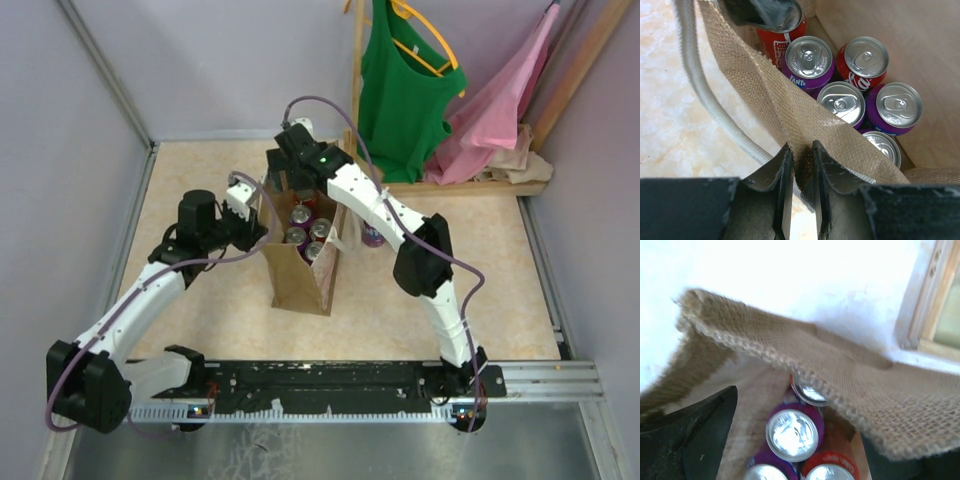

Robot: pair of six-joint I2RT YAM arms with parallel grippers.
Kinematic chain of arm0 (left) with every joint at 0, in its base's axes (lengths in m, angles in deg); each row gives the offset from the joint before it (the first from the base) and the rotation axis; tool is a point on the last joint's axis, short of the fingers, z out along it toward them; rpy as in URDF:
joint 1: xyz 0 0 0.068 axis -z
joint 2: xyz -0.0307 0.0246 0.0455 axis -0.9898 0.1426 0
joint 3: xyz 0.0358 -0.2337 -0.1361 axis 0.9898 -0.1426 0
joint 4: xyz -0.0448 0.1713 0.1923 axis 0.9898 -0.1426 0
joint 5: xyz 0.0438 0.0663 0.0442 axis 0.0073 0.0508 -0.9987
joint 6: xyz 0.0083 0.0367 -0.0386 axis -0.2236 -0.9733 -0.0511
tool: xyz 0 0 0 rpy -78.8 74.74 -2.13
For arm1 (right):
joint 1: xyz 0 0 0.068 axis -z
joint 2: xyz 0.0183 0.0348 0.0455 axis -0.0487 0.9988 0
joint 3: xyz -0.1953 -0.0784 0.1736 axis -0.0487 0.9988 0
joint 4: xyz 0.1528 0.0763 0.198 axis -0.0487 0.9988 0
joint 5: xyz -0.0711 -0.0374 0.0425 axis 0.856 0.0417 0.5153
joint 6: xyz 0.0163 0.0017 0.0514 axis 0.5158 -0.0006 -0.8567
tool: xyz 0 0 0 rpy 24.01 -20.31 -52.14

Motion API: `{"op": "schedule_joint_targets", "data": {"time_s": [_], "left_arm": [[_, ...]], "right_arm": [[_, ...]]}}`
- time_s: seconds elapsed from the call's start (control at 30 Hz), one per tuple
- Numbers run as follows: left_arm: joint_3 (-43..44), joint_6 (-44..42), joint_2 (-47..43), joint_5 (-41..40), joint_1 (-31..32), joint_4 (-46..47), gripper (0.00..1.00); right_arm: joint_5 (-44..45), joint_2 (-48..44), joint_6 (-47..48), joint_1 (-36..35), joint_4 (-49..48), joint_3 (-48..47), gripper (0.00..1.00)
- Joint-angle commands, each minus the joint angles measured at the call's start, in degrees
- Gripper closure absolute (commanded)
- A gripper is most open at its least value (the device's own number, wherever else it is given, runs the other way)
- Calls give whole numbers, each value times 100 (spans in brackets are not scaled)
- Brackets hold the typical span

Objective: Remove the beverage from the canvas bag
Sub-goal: Take out the drink from the canvas bag.

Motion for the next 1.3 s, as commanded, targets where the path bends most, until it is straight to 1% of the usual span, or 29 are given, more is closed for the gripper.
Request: {"op": "schedule_joint_targets", "data": {"time_s": [0.0,0.07,0.27,0.33,0.47,0.57,0.8,0.97,1.27], "left_arm": [[288,-130,539,123,18,-657,74],[375,-165,721,224,18,-642,74],[575,-259,984,330,10,-639,74],[571,-263,994,305,9,-629,74],[481,-160,986,313,9,-536,74],[403,-108,947,301,5,-439,74],[359,-92,785,326,5,-461,74],[279,-31,750,392,9,-387,74],[196,-13,712,500,9,-344,74]], "right_arm": [[138,693,59,-35,266,-1168,3],[135,893,26,-31,406,-1360,3],[296,817,-151,-34,506,-985,5],[356,643,-174,-36,531,-716,6],[500,182,-133,-53,259,74,6],[672,75,-142,-53,184,360,6],[635,129,-131,-91,-64,269,6],[907,82,74,-200,-5,-14,6],[1446,-228,165,-378,-66,124,6]]}}
